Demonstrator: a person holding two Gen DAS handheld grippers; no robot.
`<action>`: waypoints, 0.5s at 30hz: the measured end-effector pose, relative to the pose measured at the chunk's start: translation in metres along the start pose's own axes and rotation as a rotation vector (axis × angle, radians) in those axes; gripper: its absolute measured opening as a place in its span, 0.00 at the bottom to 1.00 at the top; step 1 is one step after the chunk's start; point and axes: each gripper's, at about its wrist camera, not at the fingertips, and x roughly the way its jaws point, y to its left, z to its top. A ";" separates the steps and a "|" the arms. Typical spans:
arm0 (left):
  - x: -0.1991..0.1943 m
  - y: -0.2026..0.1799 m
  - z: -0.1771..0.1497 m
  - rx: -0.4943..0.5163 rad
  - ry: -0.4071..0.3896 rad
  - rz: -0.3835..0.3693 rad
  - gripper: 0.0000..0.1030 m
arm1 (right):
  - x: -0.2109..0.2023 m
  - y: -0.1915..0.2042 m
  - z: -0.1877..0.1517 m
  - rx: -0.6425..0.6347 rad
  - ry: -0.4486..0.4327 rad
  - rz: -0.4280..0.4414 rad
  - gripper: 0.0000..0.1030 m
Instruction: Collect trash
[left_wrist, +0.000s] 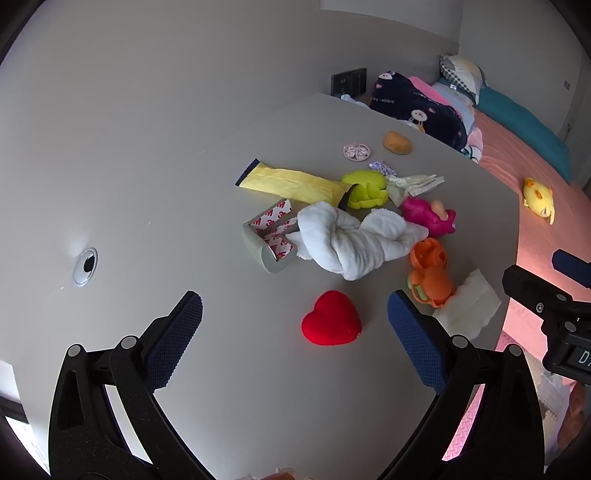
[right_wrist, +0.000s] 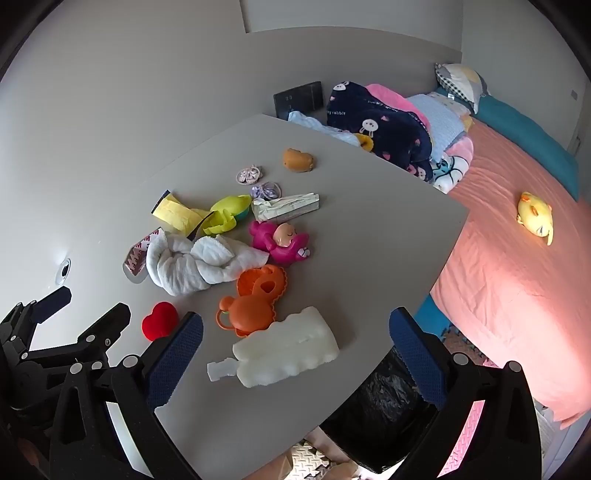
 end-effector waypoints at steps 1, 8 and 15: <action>0.000 0.000 0.000 -0.001 0.002 0.000 0.94 | 0.000 0.000 0.000 0.000 0.002 0.000 0.97; 0.000 0.000 0.000 0.000 0.001 0.002 0.94 | 0.000 0.001 0.000 0.000 0.002 0.002 0.97; 0.000 0.000 0.001 0.010 0.000 -0.010 0.94 | -0.001 -0.001 -0.002 0.004 -0.001 0.001 0.97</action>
